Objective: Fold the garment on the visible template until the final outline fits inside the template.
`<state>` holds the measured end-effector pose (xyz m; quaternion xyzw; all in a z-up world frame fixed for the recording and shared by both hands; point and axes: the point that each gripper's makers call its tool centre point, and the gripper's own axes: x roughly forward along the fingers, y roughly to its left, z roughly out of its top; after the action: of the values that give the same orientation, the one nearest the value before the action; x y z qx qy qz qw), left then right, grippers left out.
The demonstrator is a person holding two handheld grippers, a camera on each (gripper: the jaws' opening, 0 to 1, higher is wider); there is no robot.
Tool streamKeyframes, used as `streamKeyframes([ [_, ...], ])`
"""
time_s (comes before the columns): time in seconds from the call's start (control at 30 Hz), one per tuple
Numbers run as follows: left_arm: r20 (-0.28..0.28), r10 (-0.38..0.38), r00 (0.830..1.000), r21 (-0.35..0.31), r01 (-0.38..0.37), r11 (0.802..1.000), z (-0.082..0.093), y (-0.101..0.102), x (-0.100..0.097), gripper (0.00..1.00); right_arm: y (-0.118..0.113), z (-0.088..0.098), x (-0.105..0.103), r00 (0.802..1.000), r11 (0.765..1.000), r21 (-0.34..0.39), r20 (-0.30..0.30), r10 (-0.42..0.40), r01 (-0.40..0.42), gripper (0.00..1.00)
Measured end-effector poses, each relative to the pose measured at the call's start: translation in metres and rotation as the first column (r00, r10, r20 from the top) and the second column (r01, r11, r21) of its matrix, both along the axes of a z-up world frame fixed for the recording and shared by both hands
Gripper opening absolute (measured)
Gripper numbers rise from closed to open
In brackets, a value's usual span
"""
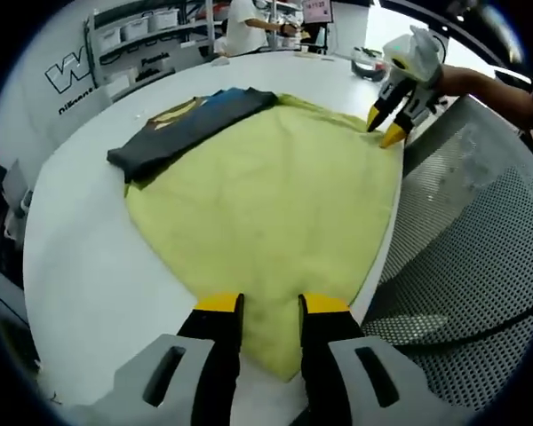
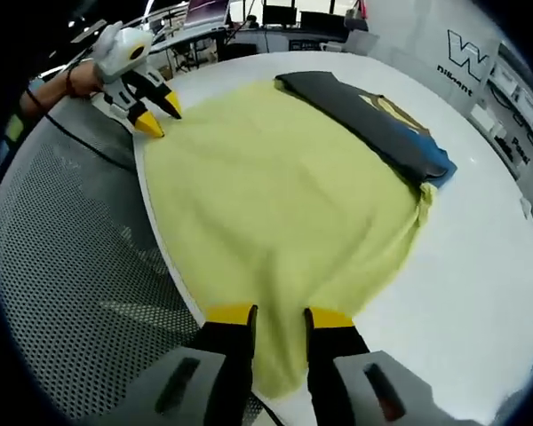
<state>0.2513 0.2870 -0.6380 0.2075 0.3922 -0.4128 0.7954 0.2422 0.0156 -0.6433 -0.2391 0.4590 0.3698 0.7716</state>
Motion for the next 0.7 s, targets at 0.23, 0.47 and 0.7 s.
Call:
streamKeyframes([
  [0.23,0.000,0.014,1.000,-0.010,-0.014,1.000,0.001,-0.001,0.001,0.03,0.002,0.000,0.002,1.000,1.000,0.014,0.021,-0.023,0.022,0.00],
  [0.47,0.030,-0.017,0.999,-0.004,0.017,1.000,0.001,0.000,0.012,0.00,0.001,-0.002,0.012,0.999,0.996,-0.082,0.013,0.038,-0.037,0.00],
  [0.7,-0.026,0.099,0.995,-0.029,-0.100,0.995,0.005,0.004,0.014,0.00,-0.001,0.008,0.015,0.994,0.993,0.054,0.030,-0.108,0.106,0.00],
])
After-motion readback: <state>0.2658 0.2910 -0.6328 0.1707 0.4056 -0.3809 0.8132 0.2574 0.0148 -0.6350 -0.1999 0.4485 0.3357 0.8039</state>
